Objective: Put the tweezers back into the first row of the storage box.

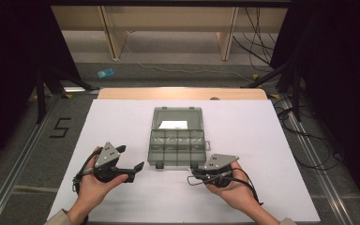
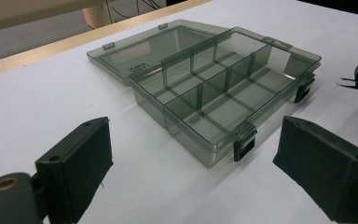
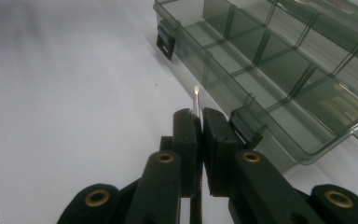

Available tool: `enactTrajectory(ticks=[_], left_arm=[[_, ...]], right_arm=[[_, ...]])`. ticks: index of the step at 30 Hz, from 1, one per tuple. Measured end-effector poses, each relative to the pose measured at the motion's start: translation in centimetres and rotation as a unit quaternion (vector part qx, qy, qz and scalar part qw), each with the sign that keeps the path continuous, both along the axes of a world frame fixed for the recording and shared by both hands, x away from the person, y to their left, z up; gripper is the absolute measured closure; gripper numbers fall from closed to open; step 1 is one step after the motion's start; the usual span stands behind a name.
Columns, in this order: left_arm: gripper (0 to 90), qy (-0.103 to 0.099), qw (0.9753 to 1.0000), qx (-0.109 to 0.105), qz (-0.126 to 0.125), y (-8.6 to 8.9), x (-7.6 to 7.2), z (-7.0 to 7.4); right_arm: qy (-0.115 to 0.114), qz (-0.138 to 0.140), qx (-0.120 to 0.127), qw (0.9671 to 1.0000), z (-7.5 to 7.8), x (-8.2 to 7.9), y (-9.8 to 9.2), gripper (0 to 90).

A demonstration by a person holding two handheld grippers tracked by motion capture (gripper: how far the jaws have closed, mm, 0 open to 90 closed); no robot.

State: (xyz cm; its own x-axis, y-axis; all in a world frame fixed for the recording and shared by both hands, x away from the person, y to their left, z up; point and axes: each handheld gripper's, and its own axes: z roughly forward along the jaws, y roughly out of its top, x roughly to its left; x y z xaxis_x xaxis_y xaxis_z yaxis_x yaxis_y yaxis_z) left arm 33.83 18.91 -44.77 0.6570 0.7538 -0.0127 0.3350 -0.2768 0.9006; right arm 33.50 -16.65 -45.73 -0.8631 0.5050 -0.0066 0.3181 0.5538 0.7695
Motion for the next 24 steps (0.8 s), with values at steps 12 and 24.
enactTrajectory(ticks=[12, 24], left_arm=[[10.0, 0.000, 1.0000, 0.001, 0.003, 0.0, 0.0, 0.0], [10.3, 0.000, 1.0000, 0.002, 0.001, -0.1, 0.0, -0.1]], right_arm=[[-0.016, -0.008, 0.009, 0.9998, 0.8, 0.3, -0.2, 85.0], [-0.024, -0.017, 0.016, 0.9994, 1.4, 0.9, -0.5, 85.0]])
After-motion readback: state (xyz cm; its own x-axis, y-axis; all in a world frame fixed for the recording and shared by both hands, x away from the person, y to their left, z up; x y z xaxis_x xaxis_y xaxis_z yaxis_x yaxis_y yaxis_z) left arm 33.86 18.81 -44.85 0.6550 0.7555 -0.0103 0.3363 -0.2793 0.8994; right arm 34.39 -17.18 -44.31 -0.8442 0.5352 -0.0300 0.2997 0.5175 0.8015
